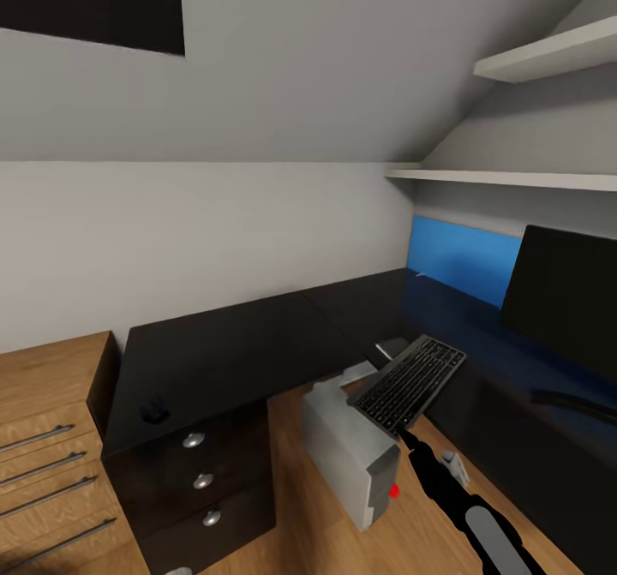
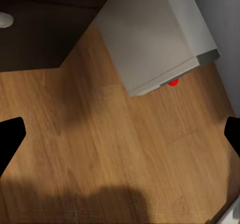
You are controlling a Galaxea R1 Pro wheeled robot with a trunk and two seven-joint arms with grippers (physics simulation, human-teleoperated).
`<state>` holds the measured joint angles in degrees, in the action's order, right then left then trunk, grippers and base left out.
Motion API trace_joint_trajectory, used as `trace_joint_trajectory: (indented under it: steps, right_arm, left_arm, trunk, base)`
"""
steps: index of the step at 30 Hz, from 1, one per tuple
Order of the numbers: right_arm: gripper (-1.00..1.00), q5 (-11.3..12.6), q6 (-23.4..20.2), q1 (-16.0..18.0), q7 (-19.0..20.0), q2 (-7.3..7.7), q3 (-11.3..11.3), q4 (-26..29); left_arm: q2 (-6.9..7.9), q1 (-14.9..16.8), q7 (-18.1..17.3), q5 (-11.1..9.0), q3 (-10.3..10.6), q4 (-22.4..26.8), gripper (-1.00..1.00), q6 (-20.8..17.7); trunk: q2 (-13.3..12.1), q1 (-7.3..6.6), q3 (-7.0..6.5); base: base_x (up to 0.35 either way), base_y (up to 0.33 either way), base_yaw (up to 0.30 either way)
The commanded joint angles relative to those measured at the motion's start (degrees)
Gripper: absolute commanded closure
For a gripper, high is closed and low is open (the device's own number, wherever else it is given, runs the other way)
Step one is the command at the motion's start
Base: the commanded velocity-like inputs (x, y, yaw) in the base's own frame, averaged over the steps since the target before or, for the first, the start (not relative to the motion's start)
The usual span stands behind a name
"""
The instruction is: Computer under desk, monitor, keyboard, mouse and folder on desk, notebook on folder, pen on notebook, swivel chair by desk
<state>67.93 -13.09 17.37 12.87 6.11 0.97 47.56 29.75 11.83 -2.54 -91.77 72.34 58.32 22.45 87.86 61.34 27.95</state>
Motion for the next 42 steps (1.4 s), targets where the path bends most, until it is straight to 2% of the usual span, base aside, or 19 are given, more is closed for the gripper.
trace_joint_trajectory:
  steps: [1, 27, 28, 29, 33, 36, 42]
  right_arm:
    - [-1.0, 0.53, -0.16, 0.03, 0.05, 0.05, 0.1, 0.0]
    - [-1.0, 0.45, -0.1, 0.03, 0.05, 0.05, 0.18, 0.01]
    - [1.0, 0.45, -0.1, 0.03, 0.05, 0.05, 0.18, 0.03]
    - [1.0, 0.45, -0.1, 0.03, 0.05, 0.05, 0.18, 0.04]
    - [1.0, 0.45, -0.12, 0.03, 0.05, 0.05, 0.18, 0.07]
    - [1.0, 0.38, -0.1, 0.03, 0.12, 0.05, 0.19, 0.08]
    - [1.0, 0.36, -0.1, 0.03, 0.13, 0.05, 0.19, 0.08]
  left_arm:
    - [-0.06, 0.13, -0.27, -0.61, 0.33, -0.02, -1.0, 0.4]
    - [-0.41, 0.13, -0.13, -0.69, 0.4, -0.36, -1.0, 0.28]
    - [-0.78, 0.13, -0.12, -0.67, 0.42, -1.18, -1.0, 0.25]
    - [-1.03, 0.13, -0.11, -0.66, 0.4, -1.6, -1.0, 0.25]
    - [-3.67, 0.13, -0.16, -0.51, 0.08, -5.79, -1.0, 0.34]
    - [-4.24, 0.13, -0.18, -0.45, -0.06, -6.72, -1.0, 0.39]
    - [-4.39, 0.13, -0.25, -0.39, -0.07, -6.89, -1.0, 0.43]
  trunk:
    - [0.03, 0.02, 0.06]
    - [0.03, 0.02, 0.06]
    - [0.03, 0.02, 0.06]
    - [0.03, 0.02, 0.06]
    - [0.03, 0.02, 0.06]
    - [0.03, 0.02, 0.06]
    - [0.03, 0.02, 0.06]
  base:
    - [0.171, 0.063, 0.0]
    - [0.08, 0.043, 0.0]
    - [0.002, 0.001, 0.0]
    - [0.001, 0.001, 0.0]
    - [0.0, 0.0, 0.0]
    - [0.0, 0.0, 0.0]
    - [0.0, 0.0, 0.0]
